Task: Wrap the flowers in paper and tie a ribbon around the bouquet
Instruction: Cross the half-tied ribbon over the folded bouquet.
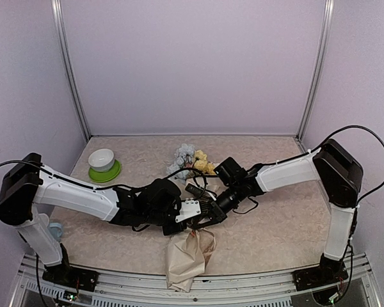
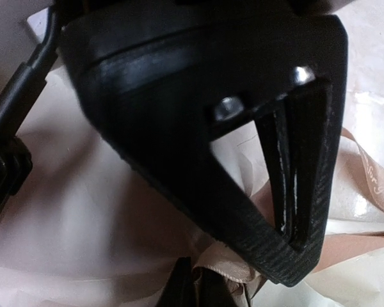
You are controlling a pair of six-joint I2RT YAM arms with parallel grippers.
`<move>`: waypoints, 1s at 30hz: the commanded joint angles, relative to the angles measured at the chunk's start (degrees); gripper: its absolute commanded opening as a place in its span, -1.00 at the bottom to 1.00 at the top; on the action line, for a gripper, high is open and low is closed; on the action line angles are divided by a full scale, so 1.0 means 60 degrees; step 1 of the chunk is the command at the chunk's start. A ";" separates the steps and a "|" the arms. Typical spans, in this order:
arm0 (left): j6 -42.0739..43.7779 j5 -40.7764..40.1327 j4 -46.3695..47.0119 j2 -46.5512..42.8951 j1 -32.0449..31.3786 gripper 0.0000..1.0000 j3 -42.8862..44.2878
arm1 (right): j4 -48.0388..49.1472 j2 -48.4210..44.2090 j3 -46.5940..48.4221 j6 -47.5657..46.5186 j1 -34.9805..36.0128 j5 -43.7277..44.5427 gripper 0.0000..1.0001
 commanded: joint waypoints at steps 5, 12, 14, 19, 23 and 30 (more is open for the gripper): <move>-0.0374 -0.0258 0.1037 -0.0340 -0.0121 -1.00 -0.0457 | 0.0220 -0.1154 -0.0363 0.0463 -0.0302 0.0214 -1.00; -0.0251 -0.0263 0.1974 -0.1011 -0.0392 -1.00 -0.1377 | 0.0337 -0.1258 -0.0026 0.0999 -0.0770 0.1381 -0.92; -0.0204 -0.0404 0.1945 -0.0949 -0.0453 -1.00 -0.1371 | 0.0255 -0.0940 0.0154 0.1117 -0.0738 0.1632 -0.95; -0.0039 -0.0878 0.2218 -0.1022 -0.0603 -1.00 -0.1473 | -0.0708 -0.0173 0.0878 0.0278 -0.0234 0.2018 -1.00; 0.0167 -0.1319 0.2635 -0.1288 -0.0683 -1.00 -0.1674 | -0.1025 0.0089 0.0973 -0.0209 -0.0140 0.1574 -1.00; 0.0243 -0.1484 0.2847 -0.1232 -0.0690 -1.00 -0.1817 | -0.0907 0.0165 0.0929 -0.0689 -0.0003 0.0368 -1.00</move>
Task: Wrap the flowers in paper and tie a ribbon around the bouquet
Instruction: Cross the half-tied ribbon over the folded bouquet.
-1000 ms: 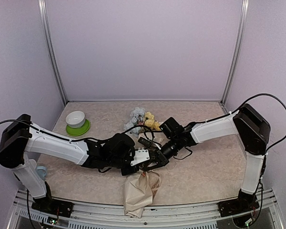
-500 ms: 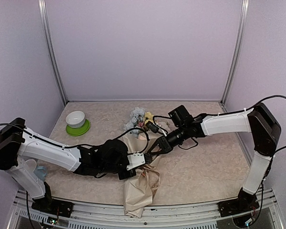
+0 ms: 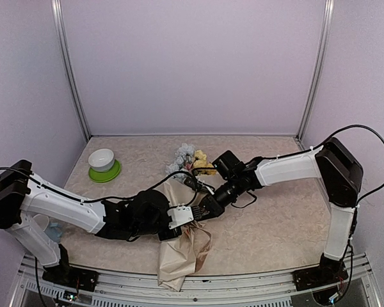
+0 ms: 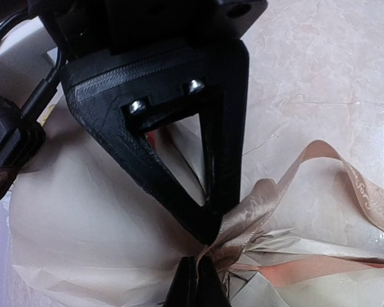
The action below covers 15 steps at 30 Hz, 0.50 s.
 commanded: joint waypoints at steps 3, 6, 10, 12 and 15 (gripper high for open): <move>0.0013 -0.0136 0.0772 -0.0154 -0.0064 -1.00 -0.0116 | -0.0015 0.0229 0.0150 -0.0389 0.0248 -0.0661 -0.98; -0.0081 -0.0059 0.0560 -0.0074 -0.0064 -1.00 -0.0056 | 0.0318 0.0229 -0.0017 -0.0174 0.0298 -0.0674 -0.97; -0.0021 0.0453 -0.0554 -0.0040 -0.0008 -0.56 0.0275 | 0.0532 0.0212 -0.0170 0.0019 0.0290 -0.0334 -0.98; 0.0068 0.0726 -0.1146 -0.0053 0.0146 -0.32 0.0515 | 0.0455 0.0253 -0.0153 0.0046 0.0296 -0.0100 -1.00; 0.0173 0.1199 -0.2139 0.0074 0.0449 -0.15 0.1050 | 0.0416 0.0252 -0.0155 0.0061 0.0241 0.0005 -1.00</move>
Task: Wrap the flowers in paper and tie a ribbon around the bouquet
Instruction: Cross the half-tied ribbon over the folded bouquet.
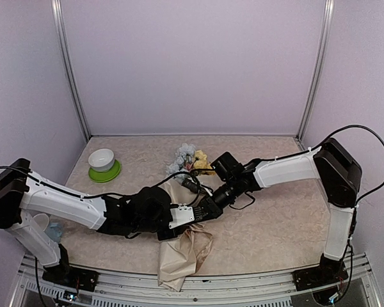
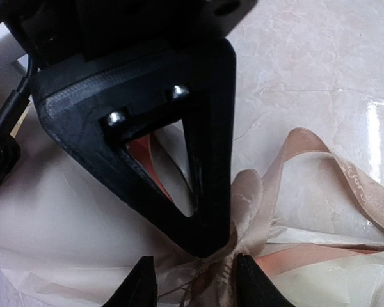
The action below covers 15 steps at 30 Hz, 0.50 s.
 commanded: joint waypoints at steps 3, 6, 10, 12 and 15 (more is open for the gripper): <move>0.0262 0.0994 -0.1649 0.0249 0.0490 -0.14 0.1167 | 0.0068 0.0131 -0.0117 0.0072 0.0003 0.0303 -1.00; 0.0347 0.1380 -0.1688 0.0471 0.0497 -0.16 0.1379 | 0.0009 0.0089 -0.0142 0.0033 -0.0059 0.0420 -1.00; 0.0369 0.1905 -0.2145 0.0713 0.0573 -0.06 0.1640 | 0.0032 0.0026 -0.0261 0.0117 -0.0182 0.0471 -1.00; 0.0370 0.2380 -0.2317 0.0514 0.0819 0.07 0.1667 | 0.0055 0.0003 -0.0308 0.0148 -0.0215 0.0451 -1.00; 0.0314 0.3552 -0.2192 0.0170 0.1153 0.19 0.1651 | 0.0171 0.0035 -0.0312 0.0220 -0.0218 0.0346 -1.00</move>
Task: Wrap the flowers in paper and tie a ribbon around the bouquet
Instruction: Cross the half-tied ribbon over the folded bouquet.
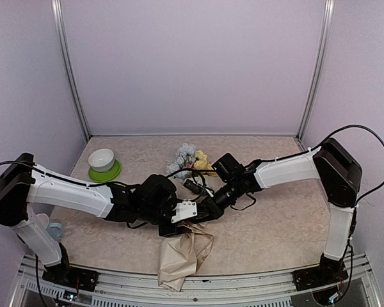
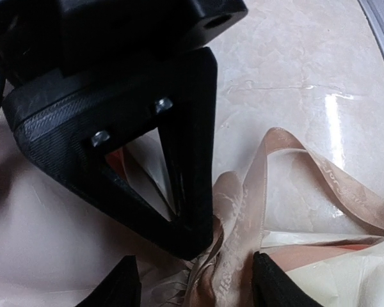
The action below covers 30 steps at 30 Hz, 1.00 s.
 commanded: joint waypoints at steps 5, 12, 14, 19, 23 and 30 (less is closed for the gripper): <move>0.0264 0.1861 -0.1192 0.0250 0.0605 0.16 0.0989 | 0.0218 0.0038 -0.0120 0.0109 -0.0079 -0.0003 -1.00; 0.0588 0.1905 -0.1767 0.0623 0.0703 0.08 0.1290 | 0.0266 0.0101 -0.0107 0.0122 -0.0071 -0.0098 -1.00; 0.0641 0.2034 -0.1929 0.0604 0.0735 0.11 0.1375 | 0.0278 0.0119 -0.0075 0.0136 -0.0080 -0.0082 -1.00; 0.0767 0.2951 -0.1969 0.0275 0.0981 0.26 0.1306 | 0.0290 0.0135 -0.0055 0.0138 -0.0071 -0.0098 -1.00; 0.0706 0.2403 -0.2148 0.0677 0.0876 0.12 0.1424 | 0.0325 0.0083 -0.0093 0.0139 -0.0071 -0.0113 -1.00; 0.0708 0.1567 -0.2048 0.1024 0.0599 -0.13 0.1574 | 0.0354 0.0075 -0.0133 0.0164 -0.0071 -0.0098 -1.00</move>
